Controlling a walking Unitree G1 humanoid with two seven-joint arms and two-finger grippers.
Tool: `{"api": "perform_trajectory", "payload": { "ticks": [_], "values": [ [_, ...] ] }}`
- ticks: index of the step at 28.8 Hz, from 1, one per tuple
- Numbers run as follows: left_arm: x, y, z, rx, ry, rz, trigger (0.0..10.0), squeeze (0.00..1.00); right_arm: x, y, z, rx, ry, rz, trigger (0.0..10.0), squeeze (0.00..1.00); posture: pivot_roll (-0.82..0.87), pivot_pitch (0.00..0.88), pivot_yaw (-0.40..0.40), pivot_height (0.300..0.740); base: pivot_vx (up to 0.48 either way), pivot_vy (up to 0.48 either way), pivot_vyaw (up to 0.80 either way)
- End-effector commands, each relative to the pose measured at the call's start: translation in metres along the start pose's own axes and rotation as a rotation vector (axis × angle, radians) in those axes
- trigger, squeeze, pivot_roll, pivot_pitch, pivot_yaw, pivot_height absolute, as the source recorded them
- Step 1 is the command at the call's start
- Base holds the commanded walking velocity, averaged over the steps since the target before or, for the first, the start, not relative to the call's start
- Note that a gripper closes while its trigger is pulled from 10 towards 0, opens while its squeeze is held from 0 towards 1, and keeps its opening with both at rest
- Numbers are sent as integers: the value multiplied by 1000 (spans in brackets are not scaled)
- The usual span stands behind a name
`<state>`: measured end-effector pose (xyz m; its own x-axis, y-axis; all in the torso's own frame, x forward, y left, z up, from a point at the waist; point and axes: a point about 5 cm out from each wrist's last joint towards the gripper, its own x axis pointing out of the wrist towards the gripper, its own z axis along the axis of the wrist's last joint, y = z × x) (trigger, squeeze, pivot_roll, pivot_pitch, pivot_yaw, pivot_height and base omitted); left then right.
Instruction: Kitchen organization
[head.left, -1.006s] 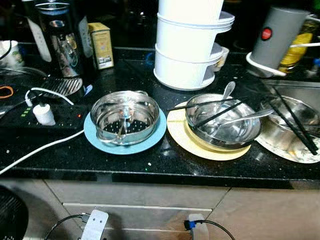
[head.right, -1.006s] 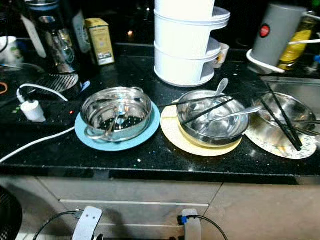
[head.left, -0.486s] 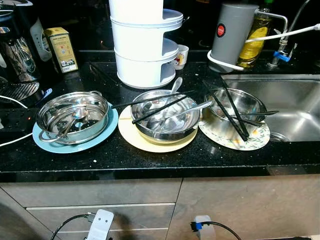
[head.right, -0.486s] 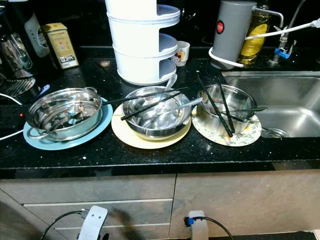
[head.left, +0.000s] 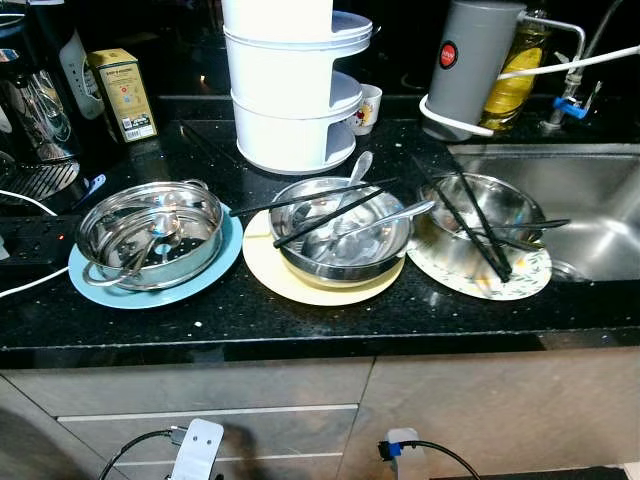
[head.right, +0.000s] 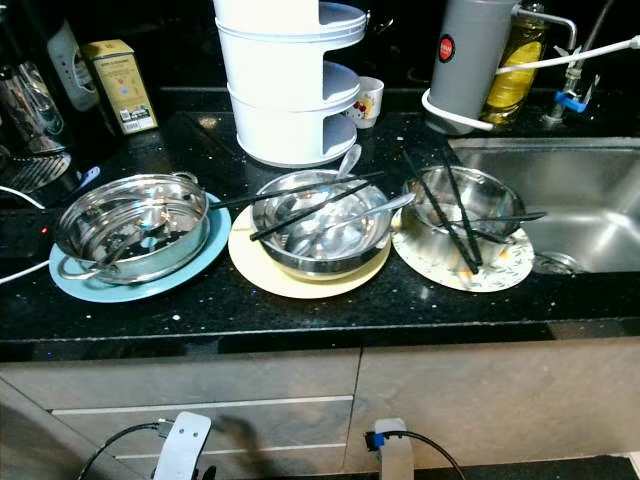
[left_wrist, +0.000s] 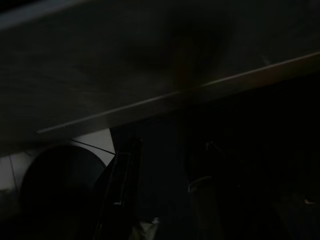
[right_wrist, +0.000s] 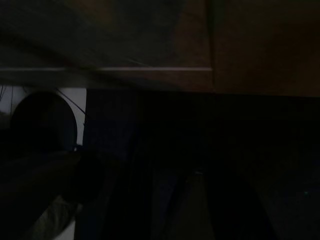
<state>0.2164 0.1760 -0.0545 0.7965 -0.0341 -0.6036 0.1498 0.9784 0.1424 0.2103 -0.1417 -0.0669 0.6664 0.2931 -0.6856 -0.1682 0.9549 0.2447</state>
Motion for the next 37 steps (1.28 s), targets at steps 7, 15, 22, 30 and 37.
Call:
{"api": "perform_trajectory", "payload": {
  "ticks": [7, 15, 22, 30, 37],
  "values": [
    [-9, 10, -15, 19, 14, 28, 10000, 0, -1, 5, -9, 1, 31, 12, 10000, 0, -4, 139, -40, 740, 0, 0, 0],
    [-9, 11, -20, -49, 58, 59, 10000, 0, 0, 6, -8, -4, 31, 16, 10000, 0, -7, 137, -41, 740, 0, 0, 0],
    [-8, 11, -21, -93, 83, 63, 10000, 0, 0, 6, -8, -4, 29, 14, 10000, 0, -11, 138, -40, 740, 0, 0, 0],
    [-6, 10, -19, -95, 89, 56, 10000, 0, 0, 5, -8, -3, 28, 13, 10000, 0, -14, 140, -40, 740, -256, 0, 0],
    [-6, 10, -20, -76, 107, 61, 10000, 0, 0, 4, -8, -4, 29, 11, 10000, 0, -16, 142, -40, 740, -94, 0, 0]
  ]
}}
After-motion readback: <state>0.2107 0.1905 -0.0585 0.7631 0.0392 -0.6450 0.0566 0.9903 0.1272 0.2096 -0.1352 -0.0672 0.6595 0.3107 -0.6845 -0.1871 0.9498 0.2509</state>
